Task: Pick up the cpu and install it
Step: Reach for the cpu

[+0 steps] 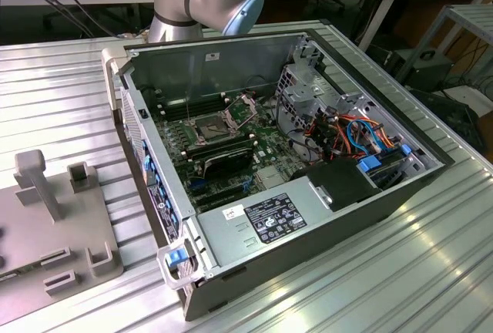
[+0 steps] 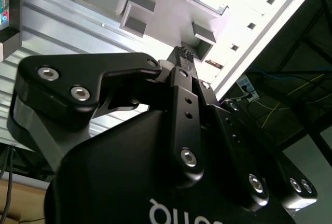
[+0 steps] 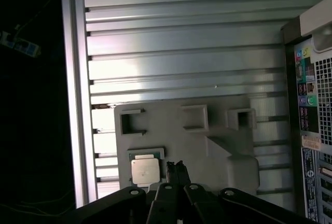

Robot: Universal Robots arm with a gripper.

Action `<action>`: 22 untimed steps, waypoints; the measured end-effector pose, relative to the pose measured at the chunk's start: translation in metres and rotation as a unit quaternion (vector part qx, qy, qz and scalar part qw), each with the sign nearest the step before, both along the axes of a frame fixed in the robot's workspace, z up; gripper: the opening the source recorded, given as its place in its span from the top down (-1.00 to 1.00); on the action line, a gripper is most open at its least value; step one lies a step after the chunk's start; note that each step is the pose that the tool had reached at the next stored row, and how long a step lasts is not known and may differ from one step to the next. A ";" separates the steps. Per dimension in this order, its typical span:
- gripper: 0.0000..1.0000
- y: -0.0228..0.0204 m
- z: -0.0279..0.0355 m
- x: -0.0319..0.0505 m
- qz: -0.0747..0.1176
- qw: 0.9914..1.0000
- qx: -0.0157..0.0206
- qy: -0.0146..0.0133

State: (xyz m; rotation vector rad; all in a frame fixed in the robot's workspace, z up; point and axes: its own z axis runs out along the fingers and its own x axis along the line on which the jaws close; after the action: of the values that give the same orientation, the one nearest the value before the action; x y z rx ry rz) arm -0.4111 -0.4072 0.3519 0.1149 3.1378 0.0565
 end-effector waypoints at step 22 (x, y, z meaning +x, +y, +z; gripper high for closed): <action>0.79 -0.0001 -0.0092 -0.0018 0.000 1.000 0.000 0.000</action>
State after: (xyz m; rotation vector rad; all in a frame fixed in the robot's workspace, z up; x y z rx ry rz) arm -0.4129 -0.4073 0.3427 0.1145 3.1378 0.0564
